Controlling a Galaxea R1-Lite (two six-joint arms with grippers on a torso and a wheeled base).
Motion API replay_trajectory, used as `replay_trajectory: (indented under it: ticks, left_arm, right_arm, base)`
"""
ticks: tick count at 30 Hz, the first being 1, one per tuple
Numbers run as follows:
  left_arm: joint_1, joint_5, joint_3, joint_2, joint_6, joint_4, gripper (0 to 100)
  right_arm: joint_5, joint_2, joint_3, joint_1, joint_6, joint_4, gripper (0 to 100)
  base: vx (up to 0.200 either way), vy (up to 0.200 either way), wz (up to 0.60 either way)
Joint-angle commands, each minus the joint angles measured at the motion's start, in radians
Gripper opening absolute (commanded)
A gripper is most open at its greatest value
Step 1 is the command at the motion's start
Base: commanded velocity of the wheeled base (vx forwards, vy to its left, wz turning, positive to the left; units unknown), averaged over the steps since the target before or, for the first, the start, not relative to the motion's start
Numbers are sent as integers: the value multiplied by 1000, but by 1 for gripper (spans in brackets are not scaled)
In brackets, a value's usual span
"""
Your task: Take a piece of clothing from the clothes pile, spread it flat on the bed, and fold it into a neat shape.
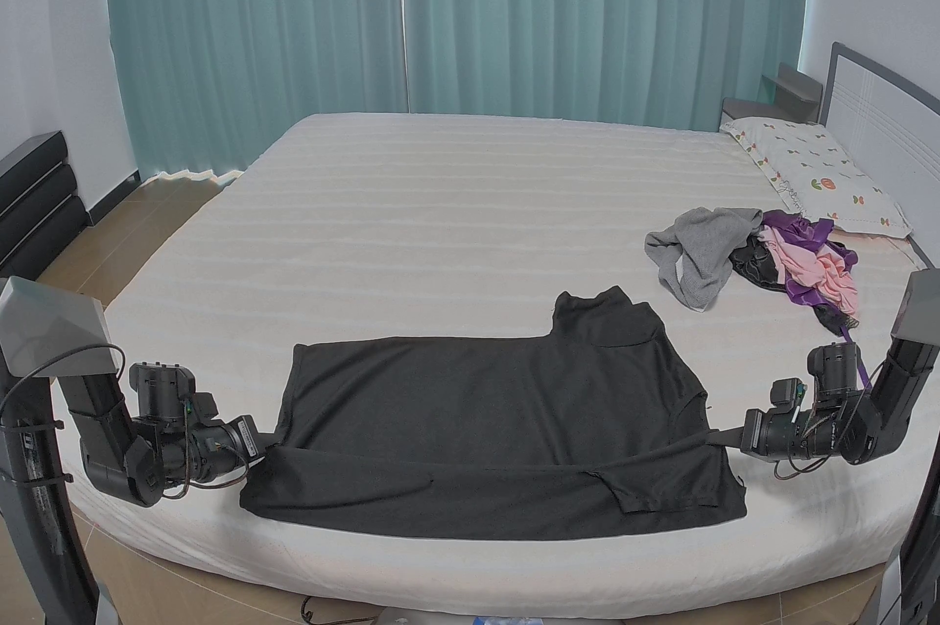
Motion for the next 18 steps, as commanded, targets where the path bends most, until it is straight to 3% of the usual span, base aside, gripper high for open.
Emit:
replay_trajectory:
  ticks: [1, 18]
  left_arm:
    - [1, 3, -28, 23, -5, -2, 0]
    - [4, 30, 23, -115, -8, 0, 0]
  right_arm:
    - [1, 28, -17, 5, 8, -8, 0]
    - [4, 28, -20, 5, 20, -10, 0]
  base:
    - [0, 0, 0]
    - [0, 0, 0]
